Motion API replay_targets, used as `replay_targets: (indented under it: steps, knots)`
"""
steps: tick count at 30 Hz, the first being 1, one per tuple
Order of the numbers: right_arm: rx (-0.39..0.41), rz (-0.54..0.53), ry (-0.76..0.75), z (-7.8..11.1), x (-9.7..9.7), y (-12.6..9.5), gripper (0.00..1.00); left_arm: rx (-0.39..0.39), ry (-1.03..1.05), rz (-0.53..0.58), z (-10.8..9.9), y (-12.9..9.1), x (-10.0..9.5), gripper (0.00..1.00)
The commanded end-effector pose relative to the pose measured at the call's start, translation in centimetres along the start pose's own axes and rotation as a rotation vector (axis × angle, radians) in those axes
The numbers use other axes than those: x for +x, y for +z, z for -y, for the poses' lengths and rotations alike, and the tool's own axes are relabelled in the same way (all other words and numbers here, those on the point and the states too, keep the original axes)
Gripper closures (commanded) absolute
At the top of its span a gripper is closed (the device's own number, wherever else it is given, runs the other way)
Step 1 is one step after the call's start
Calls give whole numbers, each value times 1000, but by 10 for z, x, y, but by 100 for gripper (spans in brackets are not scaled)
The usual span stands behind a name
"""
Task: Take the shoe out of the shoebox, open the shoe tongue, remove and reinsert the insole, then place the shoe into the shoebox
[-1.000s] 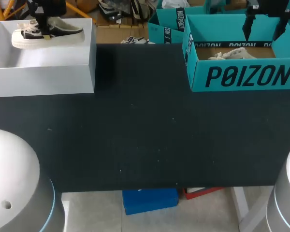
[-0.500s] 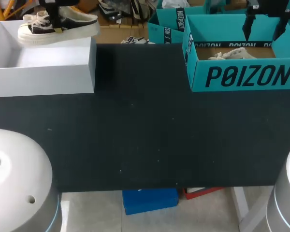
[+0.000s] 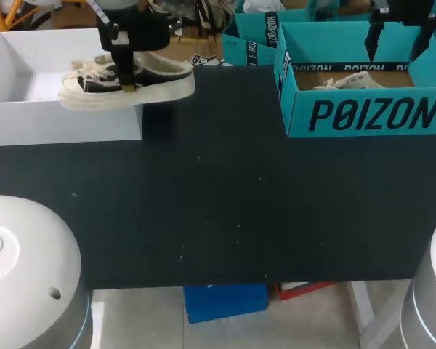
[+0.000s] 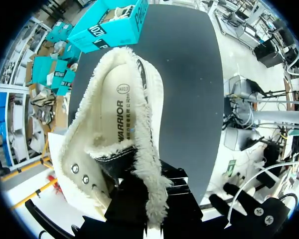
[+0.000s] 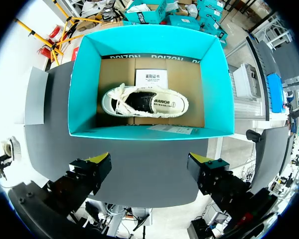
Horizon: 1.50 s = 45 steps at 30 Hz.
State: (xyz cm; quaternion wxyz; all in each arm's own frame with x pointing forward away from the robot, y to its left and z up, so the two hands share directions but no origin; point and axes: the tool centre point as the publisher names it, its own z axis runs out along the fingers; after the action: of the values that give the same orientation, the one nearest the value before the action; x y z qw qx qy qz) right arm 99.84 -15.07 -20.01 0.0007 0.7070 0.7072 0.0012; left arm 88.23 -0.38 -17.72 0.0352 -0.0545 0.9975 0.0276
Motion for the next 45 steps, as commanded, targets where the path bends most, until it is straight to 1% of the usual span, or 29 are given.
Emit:
replay_targets:
  steps: [1,4,6,7,13,15,22,27,37,45]
  knots:
    - [1,1,0,-1,0,0,0,-10,-8,265,18,24,40,100]
    - [1,1,0,-1,0,0,0,-16,7,254,30,42,54,100]
    - [1,1,0,-1,0,0,0,-21,28,290,36,50,62,100]
    - [1,1,0,-1,0,0,0,-21,30,285,39,54,65,100]
    - [1,1,0,-1,0,0,0,-10,53,258,57,88,73,100]
    - [1,1,0,-1,0,0,0,-6,53,234,63,100,76,100]
    - [1,1,0,-1,0,0,0,-12,70,202,75,140,88,100]
    - [1,1,0,-1,0,0,0,-14,76,210,80,159,86,100]
    - [1,1,0,-1,0,0,0,-23,75,200,85,188,79,100]
    - [1,1,0,-1,0,0,0,-25,88,193,96,205,78,100]
